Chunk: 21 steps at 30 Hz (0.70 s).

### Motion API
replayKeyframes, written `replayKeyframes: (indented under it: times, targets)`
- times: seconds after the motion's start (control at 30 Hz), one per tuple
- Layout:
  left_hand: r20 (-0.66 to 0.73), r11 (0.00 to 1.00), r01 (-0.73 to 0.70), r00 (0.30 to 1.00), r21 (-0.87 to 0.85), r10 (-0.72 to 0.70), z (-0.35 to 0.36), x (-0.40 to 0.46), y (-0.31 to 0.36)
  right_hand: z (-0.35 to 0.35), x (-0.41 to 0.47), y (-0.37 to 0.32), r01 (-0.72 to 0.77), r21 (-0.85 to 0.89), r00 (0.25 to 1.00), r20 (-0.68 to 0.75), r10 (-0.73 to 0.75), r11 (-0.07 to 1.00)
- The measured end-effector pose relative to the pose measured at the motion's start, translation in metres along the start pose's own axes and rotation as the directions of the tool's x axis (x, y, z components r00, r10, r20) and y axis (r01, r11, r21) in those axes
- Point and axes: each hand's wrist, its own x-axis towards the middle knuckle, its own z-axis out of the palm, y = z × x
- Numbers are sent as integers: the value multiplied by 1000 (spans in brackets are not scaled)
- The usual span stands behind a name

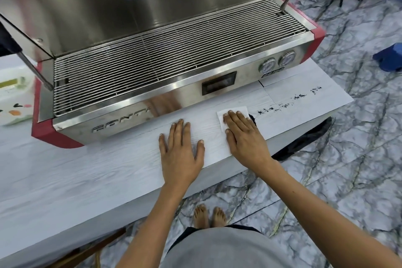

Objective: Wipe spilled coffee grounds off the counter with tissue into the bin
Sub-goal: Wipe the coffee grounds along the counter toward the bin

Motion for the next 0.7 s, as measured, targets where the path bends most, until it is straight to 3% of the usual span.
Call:
replayKeyframes:
  times: [0.43, 0.7]
  targets:
    - [23, 1000, -18, 1000, 11, 18, -2, 0, -1, 0, 1, 1, -113, -9, 993, -45, 112, 994]
    - [22, 1000, -5, 1000, 3, 5, -2, 1, 1, -1, -8, 9, -58, -15, 997, -47, 57, 998]
